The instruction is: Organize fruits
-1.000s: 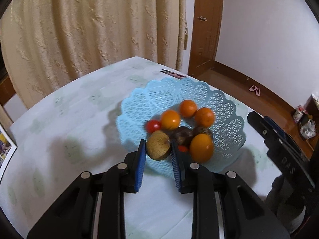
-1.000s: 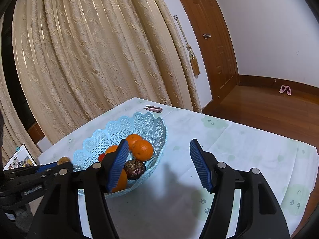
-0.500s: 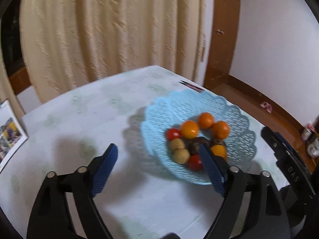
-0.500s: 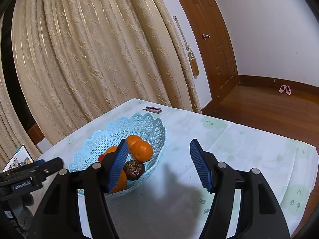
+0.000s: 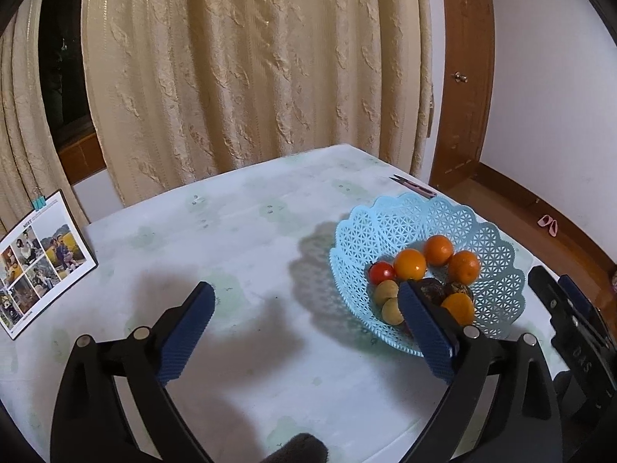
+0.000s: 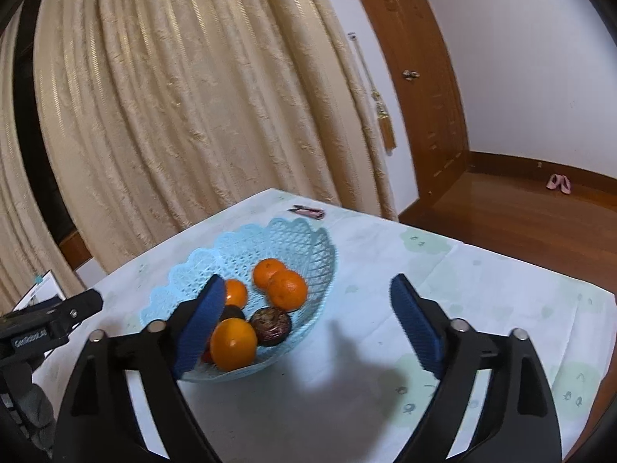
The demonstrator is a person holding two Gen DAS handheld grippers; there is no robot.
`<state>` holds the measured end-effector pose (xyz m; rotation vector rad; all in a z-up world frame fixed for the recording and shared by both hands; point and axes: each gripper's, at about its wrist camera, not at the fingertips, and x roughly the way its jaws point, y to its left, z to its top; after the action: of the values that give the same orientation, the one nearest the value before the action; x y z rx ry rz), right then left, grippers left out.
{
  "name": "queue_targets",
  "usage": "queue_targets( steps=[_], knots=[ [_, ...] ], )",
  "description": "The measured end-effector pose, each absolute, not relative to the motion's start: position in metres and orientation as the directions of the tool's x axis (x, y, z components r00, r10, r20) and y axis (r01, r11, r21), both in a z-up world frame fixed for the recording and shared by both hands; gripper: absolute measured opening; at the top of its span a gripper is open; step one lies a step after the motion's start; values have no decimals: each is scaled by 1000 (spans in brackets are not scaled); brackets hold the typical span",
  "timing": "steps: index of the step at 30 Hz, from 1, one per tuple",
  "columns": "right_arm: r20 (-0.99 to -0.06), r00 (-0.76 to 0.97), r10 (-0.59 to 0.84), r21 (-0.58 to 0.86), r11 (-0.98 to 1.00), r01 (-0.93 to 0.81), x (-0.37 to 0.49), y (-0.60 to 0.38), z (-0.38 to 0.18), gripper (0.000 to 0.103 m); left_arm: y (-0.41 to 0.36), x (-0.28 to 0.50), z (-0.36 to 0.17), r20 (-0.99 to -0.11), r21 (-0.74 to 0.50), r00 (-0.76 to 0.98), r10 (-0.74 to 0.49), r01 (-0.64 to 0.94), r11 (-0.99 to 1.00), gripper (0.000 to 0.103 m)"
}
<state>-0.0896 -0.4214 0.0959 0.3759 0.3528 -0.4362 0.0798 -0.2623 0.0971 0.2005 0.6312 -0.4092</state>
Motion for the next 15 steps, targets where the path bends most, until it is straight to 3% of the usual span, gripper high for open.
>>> queue_targets(
  steps=[15],
  knots=[
    [-392,872,-293,242,882,405,-87,-404,97,94,-261,65,107,-542,143,804,-244,374,916,98]
  ],
)
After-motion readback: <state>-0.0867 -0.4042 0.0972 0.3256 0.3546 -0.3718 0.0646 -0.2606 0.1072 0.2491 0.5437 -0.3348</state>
